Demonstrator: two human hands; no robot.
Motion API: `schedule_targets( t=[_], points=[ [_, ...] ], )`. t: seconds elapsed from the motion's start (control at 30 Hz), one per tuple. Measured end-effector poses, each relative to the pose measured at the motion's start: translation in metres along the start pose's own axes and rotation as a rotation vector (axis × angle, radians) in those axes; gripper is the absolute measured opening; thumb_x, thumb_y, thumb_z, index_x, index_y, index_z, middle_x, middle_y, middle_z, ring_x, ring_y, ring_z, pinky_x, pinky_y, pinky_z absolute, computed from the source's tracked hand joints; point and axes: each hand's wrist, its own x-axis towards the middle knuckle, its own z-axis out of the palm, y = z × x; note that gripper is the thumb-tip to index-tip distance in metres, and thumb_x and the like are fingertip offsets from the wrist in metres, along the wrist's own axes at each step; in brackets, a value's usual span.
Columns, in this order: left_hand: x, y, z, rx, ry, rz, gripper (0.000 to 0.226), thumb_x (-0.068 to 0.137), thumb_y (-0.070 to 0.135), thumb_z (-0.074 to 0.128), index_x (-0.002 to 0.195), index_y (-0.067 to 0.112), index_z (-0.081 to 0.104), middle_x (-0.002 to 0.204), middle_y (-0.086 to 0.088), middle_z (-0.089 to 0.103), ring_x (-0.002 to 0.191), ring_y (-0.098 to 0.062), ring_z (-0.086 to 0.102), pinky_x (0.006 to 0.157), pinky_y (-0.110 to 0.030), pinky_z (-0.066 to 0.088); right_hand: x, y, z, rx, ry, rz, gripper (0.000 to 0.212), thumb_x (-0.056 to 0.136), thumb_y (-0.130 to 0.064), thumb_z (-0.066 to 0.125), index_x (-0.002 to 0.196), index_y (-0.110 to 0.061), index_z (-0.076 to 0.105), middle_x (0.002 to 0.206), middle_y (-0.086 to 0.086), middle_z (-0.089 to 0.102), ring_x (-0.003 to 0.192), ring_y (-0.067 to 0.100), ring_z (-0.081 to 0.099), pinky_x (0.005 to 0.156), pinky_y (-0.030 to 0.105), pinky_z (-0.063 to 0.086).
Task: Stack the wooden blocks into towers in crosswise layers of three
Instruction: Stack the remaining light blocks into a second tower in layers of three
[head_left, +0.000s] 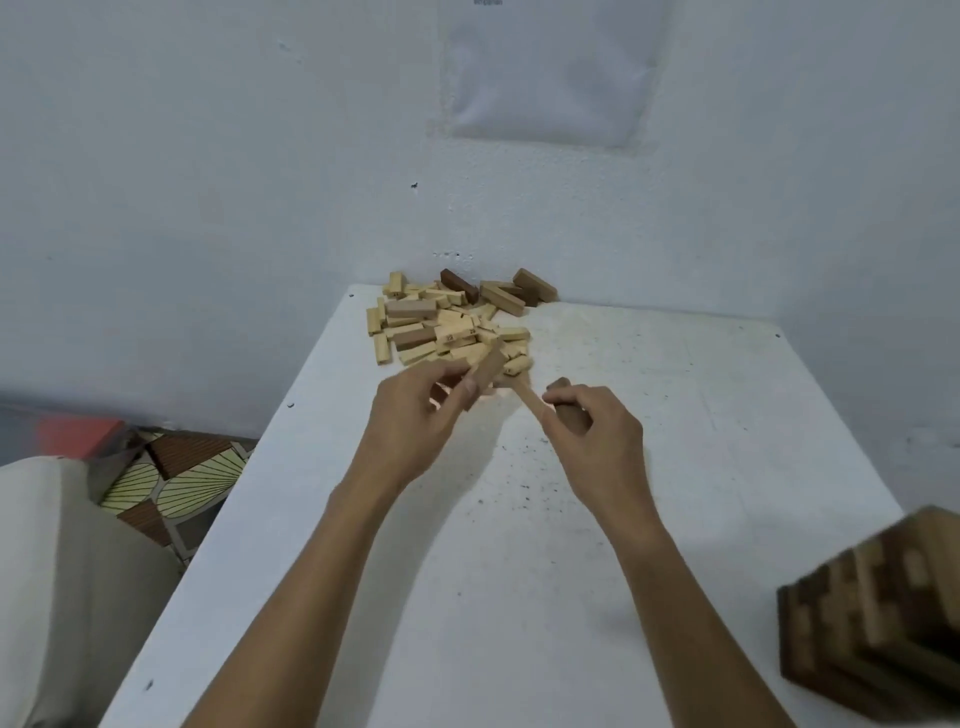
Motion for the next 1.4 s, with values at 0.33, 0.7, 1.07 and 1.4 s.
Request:
schedule_targets(
  t=[0.33,0.7,1.07,1.4],
  points=[
    [-0.129,0.032,0.035,-0.053,-0.055,-0.201,0.023,0.098,0.043,0.054,0.12,0.044,0.06,0.098,0.013,0.066,0.078,-0.001,0.066,0.079,-0.03,0.055,-0.107,0.028,-0.023,-0.183,-0.142,-0.173,0.011,0.09,-0.019,0.072,0.101,-0.016,0.07,0.095,-0.004,0.056,0.079,0.009,0.065,0.068,0.026,0.056],
    [-0.154,0.038,0.048,0.258,-0.053,-0.131,0.028,0.098,0.033,0.052,0.125,0.031,0.061,0.1,0.009,0.063,0.088,-0.013,0.06,0.082,-0.04,0.05,-0.111,0.036,-0.052,-0.187,-0.146,-0.083,0.027,0.097,-0.004,0.053,0.115,-0.014,0.07,0.108,0.0,0.069,0.096,0.016,0.062,0.089,0.03,0.048],
    [-0.151,0.029,0.053,0.438,-0.061,-0.061,0.037,0.094,0.028,0.054,0.131,0.026,0.058,0.137,-0.001,0.049,0.119,-0.026,0.049,0.096,-0.039,0.031,-0.096,0.038,-0.039,-0.327,-0.145,-0.103,0.022,0.097,-0.012,0.053,0.081,-0.007,0.067,0.078,0.005,0.059,0.078,0.026,0.056,0.067,0.034,0.042],
    [-0.133,0.011,0.053,0.33,-0.197,0.06,0.049,0.092,0.045,0.029,0.129,0.034,0.059,0.142,0.013,0.051,0.129,-0.015,0.043,0.1,-0.029,0.018,-0.11,0.025,-0.046,-0.44,-0.259,-0.191,0.05,0.081,-0.06,0.066,0.115,-0.024,0.066,0.098,-0.004,0.06,0.094,0.018,0.047,0.078,0.033,0.046]
  ],
)
